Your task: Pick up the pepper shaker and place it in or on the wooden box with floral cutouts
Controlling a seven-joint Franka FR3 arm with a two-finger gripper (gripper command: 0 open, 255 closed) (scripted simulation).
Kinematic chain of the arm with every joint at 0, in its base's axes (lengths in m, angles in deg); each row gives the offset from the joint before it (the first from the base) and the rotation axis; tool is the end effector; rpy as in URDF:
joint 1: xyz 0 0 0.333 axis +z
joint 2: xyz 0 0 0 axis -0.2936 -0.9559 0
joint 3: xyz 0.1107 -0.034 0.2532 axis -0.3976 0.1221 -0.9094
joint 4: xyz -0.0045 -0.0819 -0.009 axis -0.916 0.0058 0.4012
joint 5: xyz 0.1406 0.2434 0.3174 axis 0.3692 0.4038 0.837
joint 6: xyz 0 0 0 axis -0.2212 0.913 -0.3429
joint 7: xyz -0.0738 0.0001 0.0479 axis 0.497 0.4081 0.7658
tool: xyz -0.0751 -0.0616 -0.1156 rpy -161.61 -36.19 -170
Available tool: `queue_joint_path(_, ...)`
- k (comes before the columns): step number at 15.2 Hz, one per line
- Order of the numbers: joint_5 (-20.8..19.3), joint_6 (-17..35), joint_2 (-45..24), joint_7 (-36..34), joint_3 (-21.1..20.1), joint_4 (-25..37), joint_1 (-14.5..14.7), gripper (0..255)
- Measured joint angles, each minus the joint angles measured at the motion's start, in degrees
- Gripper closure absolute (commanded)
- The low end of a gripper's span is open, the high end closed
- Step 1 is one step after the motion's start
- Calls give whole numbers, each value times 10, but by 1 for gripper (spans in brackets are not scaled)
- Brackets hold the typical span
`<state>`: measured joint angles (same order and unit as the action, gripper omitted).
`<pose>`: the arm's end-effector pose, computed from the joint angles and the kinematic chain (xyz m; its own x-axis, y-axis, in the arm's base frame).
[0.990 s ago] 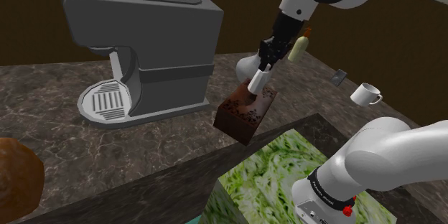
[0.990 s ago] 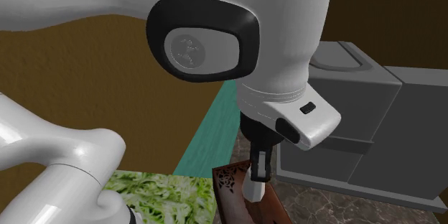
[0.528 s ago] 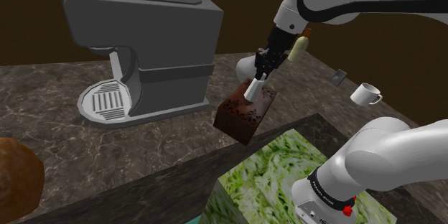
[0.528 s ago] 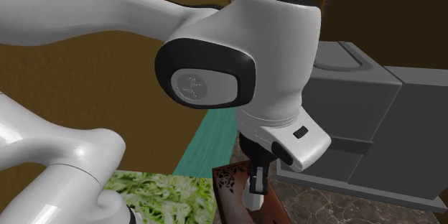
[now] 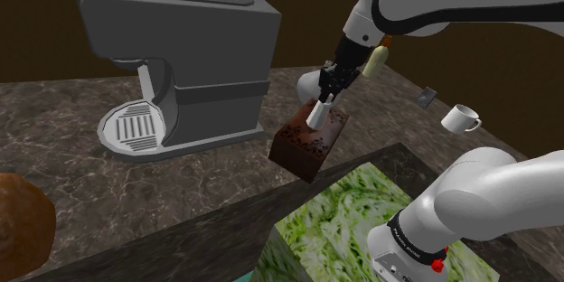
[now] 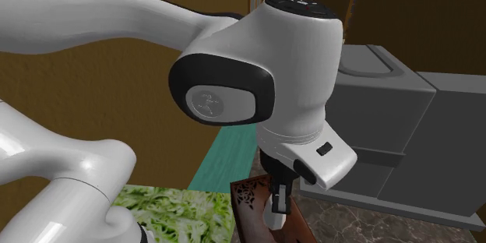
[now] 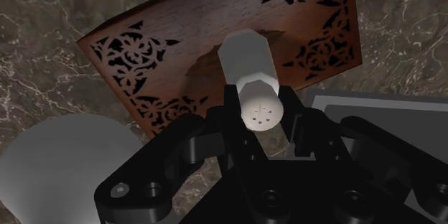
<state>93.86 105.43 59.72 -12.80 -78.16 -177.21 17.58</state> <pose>0.4182 0.0402 0.3877 0.9973 -0.0641 0.0361 -0.0603 -0.9935 -0.0964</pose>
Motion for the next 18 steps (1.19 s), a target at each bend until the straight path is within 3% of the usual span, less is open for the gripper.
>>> queue_joint_path(1, 0, 0, 0, 0, 0, 0, 0, 0)
queue_joint_path(7, -1, -3, -2, 0, 0, -5, -1, 0)
queue_joint_path(12, -8, -72, 10, -1, 7, 52, -4, 0)
queue_joint_path(18, -8, -79, 10, -2, 7, 58, -4, 0)
